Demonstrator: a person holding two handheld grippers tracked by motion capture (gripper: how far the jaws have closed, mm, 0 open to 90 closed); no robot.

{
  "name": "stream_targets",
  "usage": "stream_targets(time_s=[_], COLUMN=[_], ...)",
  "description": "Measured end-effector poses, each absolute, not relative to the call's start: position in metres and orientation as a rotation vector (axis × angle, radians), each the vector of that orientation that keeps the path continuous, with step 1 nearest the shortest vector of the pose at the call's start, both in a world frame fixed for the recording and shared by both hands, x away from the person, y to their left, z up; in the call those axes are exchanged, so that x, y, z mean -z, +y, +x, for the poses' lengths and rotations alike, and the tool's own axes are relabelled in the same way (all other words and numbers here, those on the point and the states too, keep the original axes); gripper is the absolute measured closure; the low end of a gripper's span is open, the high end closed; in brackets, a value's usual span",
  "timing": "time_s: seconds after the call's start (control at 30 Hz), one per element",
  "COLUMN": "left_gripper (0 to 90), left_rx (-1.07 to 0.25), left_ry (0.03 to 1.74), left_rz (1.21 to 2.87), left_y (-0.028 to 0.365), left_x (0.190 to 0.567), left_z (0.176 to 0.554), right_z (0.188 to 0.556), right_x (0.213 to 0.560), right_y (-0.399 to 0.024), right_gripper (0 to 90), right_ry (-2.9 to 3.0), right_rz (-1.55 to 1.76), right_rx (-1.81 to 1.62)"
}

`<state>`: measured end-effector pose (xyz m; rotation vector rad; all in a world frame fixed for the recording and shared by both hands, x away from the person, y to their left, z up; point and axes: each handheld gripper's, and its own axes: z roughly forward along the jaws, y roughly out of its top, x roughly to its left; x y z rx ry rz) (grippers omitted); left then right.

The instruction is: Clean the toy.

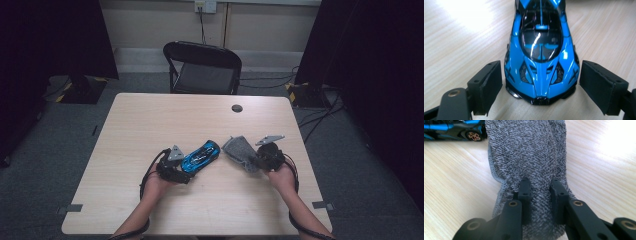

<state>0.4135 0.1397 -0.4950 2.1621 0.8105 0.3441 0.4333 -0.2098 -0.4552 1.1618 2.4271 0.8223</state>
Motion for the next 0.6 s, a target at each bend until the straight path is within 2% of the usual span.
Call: stream_targets(time_s=[0.1,0.27,0.4,0.53,0.6], left_gripper=[19.5,31.1,35.9,38.6,38.6], left_rx=[-0.360,-0.366,-0.343,-0.330,-0.309], left_ry=[0.796,0.733,0.709,0.721,0.733], left_rz=[2.146,2.114,2.109,2.148,2.166], left_y=[0.143,0.140,0.130,0.117,0.111], left_x=[0.484,0.465,0.463,0.465,0.467], left_z=[0.414,0.419,0.432,0.447,0.452], right_z=[0.431,0.425,0.421,0.417,0.417], right_x=[0.456,0.461,0.466,0.467,0.464], right_y=[-0.211,-0.210,-0.209,-0.210,-0.211], right_gripper=[74.0,73.8,72.1,67.1,61.7], right_ry=[2.433,2.440,2.444,2.426,2.404], right_rz=[1.158,1.142,1.153,1.149,1.155], right_rx=[-0.828,-0.836,-0.841,-0.844,-0.849])
